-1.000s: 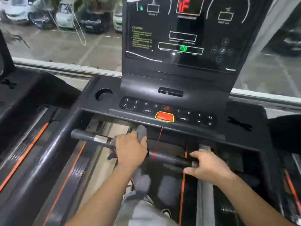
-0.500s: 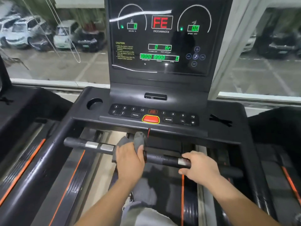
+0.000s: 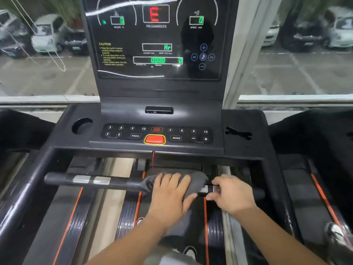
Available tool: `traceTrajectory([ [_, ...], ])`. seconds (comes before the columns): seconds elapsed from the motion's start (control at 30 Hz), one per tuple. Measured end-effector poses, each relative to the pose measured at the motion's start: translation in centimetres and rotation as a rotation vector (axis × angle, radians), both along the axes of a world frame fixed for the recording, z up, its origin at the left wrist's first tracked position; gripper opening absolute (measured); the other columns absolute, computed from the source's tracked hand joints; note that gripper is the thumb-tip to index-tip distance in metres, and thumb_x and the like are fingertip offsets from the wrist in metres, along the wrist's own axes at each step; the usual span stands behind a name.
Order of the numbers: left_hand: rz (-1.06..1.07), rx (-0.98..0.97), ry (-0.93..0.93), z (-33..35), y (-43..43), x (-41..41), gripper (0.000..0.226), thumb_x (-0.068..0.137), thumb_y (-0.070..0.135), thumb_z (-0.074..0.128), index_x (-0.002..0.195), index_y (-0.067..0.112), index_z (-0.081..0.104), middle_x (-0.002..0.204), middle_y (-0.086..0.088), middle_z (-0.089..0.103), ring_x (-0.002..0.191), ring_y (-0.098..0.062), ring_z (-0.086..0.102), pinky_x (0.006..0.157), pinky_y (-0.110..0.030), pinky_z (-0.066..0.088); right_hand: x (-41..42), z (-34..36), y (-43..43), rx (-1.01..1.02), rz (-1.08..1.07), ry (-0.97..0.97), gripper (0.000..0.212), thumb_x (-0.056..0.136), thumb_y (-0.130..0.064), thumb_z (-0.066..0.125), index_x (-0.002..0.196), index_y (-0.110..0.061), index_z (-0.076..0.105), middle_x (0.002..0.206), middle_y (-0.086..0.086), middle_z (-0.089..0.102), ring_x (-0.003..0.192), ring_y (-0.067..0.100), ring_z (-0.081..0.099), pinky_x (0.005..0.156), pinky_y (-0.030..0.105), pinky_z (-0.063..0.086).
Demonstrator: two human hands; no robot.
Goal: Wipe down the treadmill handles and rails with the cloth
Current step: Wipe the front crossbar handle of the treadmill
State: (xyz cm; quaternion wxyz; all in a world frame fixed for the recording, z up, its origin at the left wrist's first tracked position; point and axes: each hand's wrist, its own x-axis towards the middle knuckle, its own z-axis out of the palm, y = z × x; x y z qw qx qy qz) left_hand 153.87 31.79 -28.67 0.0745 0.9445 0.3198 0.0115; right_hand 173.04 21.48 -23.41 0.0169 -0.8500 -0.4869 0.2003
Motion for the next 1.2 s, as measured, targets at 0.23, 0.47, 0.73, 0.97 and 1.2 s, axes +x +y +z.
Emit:
traceTrajectory([
  [0.23, 0.23, -0.39, 0.369, 2.8, 5.6, 7.4, 0.063, 0.102, 0.062, 0.023, 0.128, 0.021, 0.062, 0.133, -0.01, 0.066, 0.124, -0.035, 0.061, 0.099, -0.044, 0.046, -0.2, -0.3, 0.0, -0.022, 0.019, -0.01, 0.033, 0.093, -0.058, 0.061, 0.11, -0.03, 0.064, 0.103, -0.012, 0.058, 0.11, 0.014, 0.055, 0.082, 0.032, 0.05],
  [0.47, 0.048, -0.005, -0.104, -0.4, -1.2, 0.4, 0.037, 0.097, 0.047, 0.056, 0.118, 0.017, 0.06, 0.114, -0.007, 0.062, 0.105, -0.031, 0.06, 0.099, -0.049, 0.047, -0.5, -0.6, -0.4, 0.032, -0.029, 0.007, 0.034, 0.094, -0.052, 0.063, 0.122, -0.034, 0.063, 0.111, -0.013, 0.059, 0.115, 0.012, 0.053, 0.085, 0.031, 0.05],
  [0.73, 0.203, -0.3, 0.246, 2.2, 5.7, 6.3, 0.056, 0.105, 0.057, 0.02, 0.124, 0.02, 0.058, 0.124, -0.011, 0.068, 0.115, -0.036, 0.064, 0.094, -0.046, 0.05, -0.1, -0.5, 0.0, 0.02, -0.045, -0.005, 0.036, 0.089, -0.055, 0.068, 0.118, -0.033, 0.066, 0.105, -0.015, 0.061, 0.111, 0.011, 0.054, 0.085, 0.031, 0.05],
  [0.97, 0.063, 0.007, -0.086, 0.1, -0.8, 1.2, 0.033, 0.101, 0.046, 0.05, 0.112, 0.017, 0.061, 0.106, -0.005, 0.064, 0.098, -0.029, 0.06, 0.09, -0.045, 0.046, -0.5, -0.6, -0.4, 0.053, -0.045, -0.005, 0.041, 0.093, -0.054, 0.066, 0.13, -0.036, 0.062, 0.117, -0.016, 0.062, 0.119, 0.01, 0.053, 0.088, 0.031, 0.05],
  [1.2, 0.004, 0.002, 0.122, 0.8, 2.7, 3.5, 0.044, 0.106, 0.053, 0.031, 0.12, 0.02, 0.056, 0.111, -0.007, 0.065, 0.099, -0.033, 0.063, 0.081, -0.045, 0.047, -0.3, -0.7, -0.2, 0.048, -0.042, -0.015, 0.042, 0.091, -0.055, 0.067, 0.129, -0.037, 0.063, 0.116, -0.016, 0.061, 0.119, 0.011, 0.053, 0.091, 0.032, 0.049],
])
